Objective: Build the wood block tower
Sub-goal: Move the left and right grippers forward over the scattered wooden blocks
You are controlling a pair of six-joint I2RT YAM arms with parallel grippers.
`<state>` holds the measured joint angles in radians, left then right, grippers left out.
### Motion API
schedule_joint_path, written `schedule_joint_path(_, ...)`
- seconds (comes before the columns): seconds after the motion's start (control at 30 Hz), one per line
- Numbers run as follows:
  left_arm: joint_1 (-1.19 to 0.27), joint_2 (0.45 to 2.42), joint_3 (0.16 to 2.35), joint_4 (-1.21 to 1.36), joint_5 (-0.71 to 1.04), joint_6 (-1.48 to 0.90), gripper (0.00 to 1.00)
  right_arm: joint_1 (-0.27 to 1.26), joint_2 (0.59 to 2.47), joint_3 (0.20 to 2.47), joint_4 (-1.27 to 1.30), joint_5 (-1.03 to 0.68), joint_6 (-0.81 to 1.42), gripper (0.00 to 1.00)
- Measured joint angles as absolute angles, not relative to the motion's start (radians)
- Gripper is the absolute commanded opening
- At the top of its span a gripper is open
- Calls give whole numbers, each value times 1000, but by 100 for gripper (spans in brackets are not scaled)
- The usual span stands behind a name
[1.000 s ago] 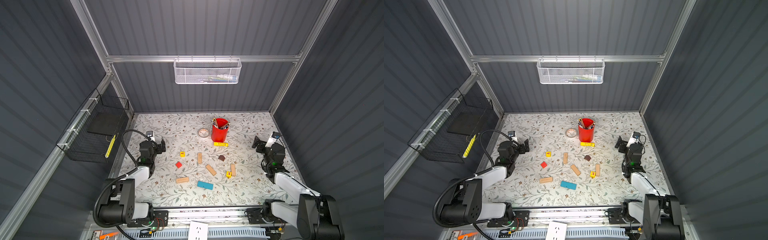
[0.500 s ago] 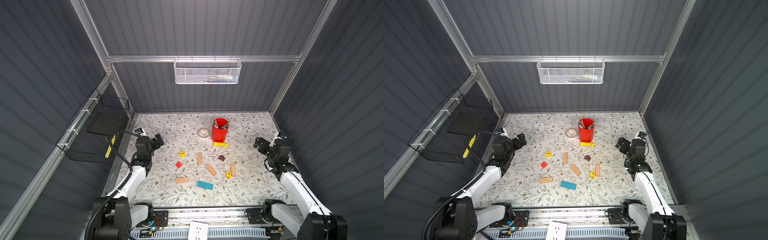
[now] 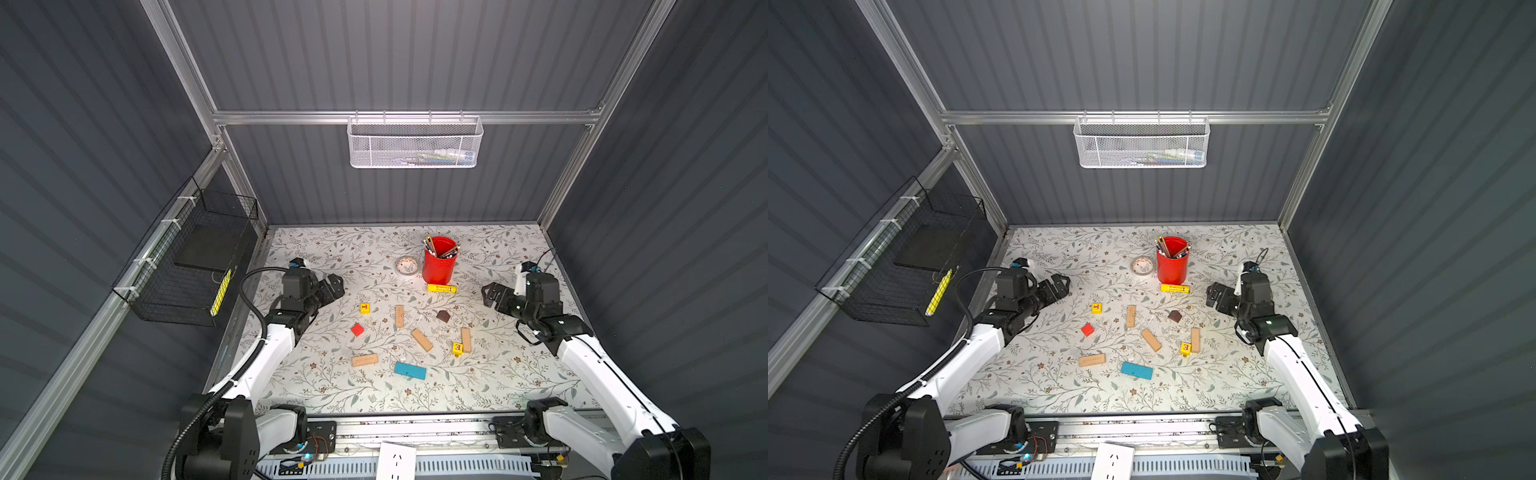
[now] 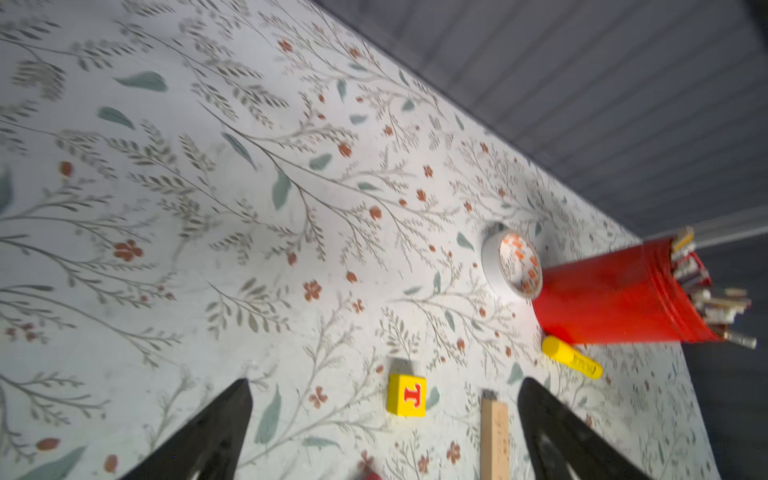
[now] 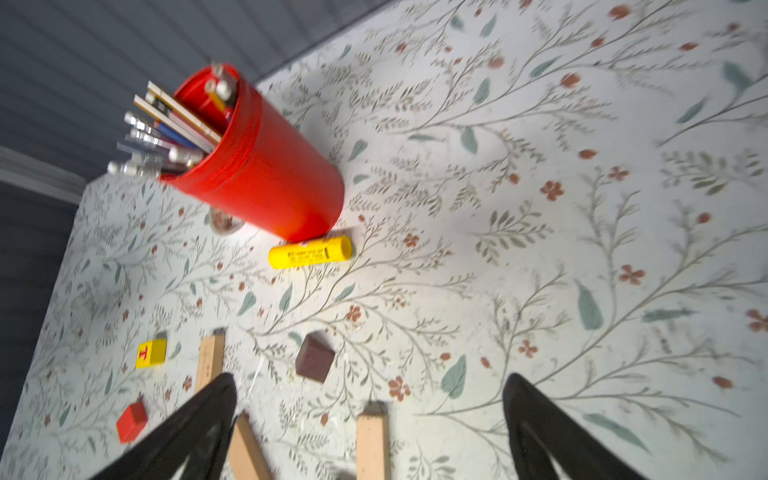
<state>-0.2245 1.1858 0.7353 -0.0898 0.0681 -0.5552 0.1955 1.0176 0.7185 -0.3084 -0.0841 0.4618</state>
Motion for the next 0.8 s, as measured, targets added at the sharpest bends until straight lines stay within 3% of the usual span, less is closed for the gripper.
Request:
schedule_joint_path(0.27,-453,1250,809,-177,90,-567,99,408,1082,769,-427,-71,461,99)
schedule_joint_path(0.53,-669,1454,952,-263,34,-567,86,552,1103,767,-464,-68,517,99)
schedule_joint_path(0.8,-766,1654,1087,-322,-25,-561,77,611,1107,730,-461,-49,569,99)
